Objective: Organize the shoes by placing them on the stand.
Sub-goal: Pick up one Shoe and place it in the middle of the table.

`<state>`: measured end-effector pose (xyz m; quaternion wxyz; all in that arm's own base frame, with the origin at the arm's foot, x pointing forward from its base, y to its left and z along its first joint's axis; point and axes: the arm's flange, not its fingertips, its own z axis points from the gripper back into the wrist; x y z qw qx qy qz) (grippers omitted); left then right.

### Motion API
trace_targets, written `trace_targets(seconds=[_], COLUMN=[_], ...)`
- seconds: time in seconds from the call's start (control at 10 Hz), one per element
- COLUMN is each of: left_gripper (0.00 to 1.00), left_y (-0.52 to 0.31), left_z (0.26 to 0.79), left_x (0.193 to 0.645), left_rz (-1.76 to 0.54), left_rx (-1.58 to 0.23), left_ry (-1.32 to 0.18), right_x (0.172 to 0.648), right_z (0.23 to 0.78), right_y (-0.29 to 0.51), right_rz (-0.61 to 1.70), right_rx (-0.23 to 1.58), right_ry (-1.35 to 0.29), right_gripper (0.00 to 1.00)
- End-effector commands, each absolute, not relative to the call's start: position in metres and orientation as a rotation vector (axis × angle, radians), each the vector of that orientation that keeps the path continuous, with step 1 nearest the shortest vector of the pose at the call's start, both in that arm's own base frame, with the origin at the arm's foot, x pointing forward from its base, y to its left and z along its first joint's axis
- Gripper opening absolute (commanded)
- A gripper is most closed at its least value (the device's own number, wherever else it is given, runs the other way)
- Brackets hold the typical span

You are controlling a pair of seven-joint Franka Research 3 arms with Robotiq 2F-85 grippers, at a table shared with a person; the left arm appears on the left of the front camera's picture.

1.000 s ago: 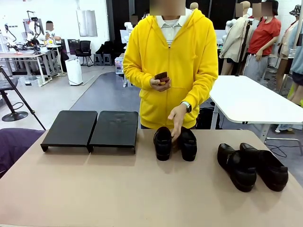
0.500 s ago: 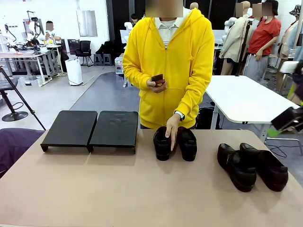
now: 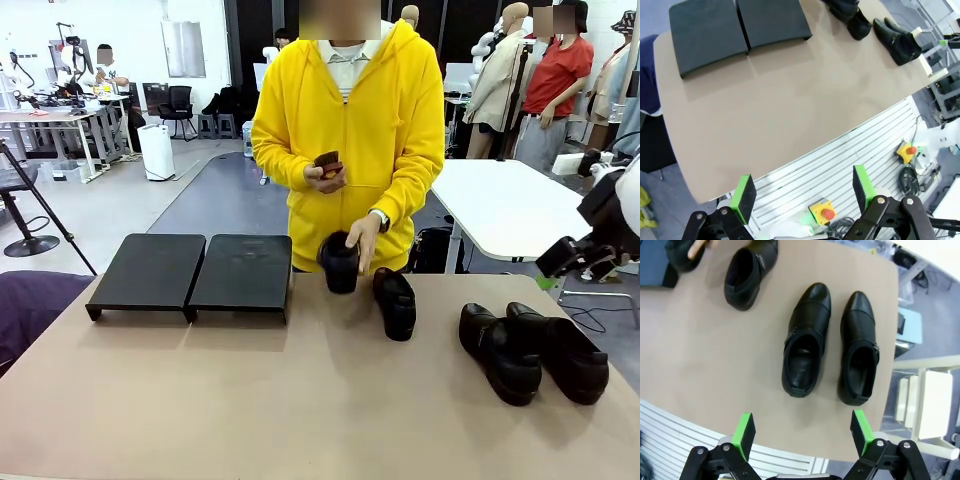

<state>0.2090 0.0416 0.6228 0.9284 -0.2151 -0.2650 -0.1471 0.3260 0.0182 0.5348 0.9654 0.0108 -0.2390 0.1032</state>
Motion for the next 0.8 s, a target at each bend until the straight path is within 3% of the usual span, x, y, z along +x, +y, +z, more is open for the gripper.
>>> trace_targets(seconds=[0.0,0.3,0.7], left_gripper=[1.0,1.0,1.0], left_y=[0.042,0.042,0.042], left_z=[0.623,0.623,0.623], left_x=[0.208,0.208,0.208], left_rz=[-0.313,-0.313,-0.313], left_rx=[-0.457,-0.457,-0.457], left_ry=[-0.543,-0.543,-0.543], right_x=[0.331,0.387,0.419], right_z=[0.531,0.449,0.39], right_y=[0.017,-0.006,-0.008], right_rz=[0.203,0.141,0.133], right_rx=[0.02,0.062,0.144], right_ry=[-0.482,-0.422,-0.286], right_gripper=[1.0,1.0,1.0])
